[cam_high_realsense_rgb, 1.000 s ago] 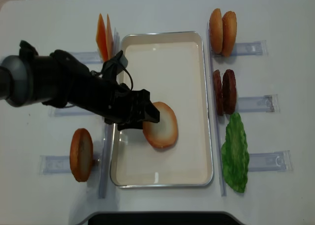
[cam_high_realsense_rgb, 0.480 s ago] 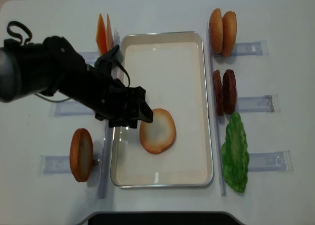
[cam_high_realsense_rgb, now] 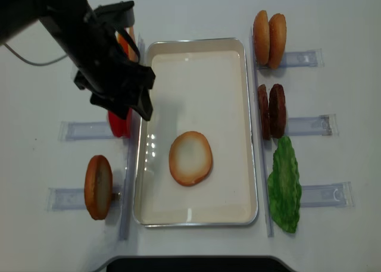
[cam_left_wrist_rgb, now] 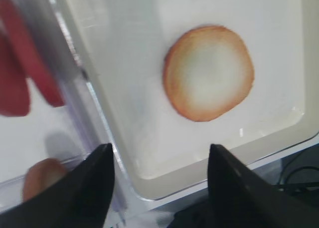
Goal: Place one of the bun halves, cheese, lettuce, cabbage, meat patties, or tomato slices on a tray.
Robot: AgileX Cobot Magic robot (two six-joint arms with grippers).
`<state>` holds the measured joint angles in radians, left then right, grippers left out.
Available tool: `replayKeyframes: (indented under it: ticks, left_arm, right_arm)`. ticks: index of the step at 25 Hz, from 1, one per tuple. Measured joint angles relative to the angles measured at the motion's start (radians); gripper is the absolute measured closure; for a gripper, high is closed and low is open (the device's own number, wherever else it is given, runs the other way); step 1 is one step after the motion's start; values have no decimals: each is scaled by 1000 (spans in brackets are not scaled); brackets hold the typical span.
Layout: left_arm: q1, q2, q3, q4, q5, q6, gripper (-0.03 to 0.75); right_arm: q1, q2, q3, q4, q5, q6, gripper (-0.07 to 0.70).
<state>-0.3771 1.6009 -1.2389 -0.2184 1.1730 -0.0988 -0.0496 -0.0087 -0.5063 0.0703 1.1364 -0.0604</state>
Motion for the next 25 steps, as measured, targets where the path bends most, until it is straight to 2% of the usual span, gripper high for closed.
replayKeyframes:
  ticks: [4,15,25]
  left_arm:
    - [58,-14,-68,50,33,-16,262]
    - [229,-86,-75,218,46,-16,262]
    - [242,-150,-75,317,49,1,262]
  right_arm:
    - [0,0,0,0,0,0,342]
    - [0,0,0,0,0,0,342]
    - [0,0,0,0,0,0,342]
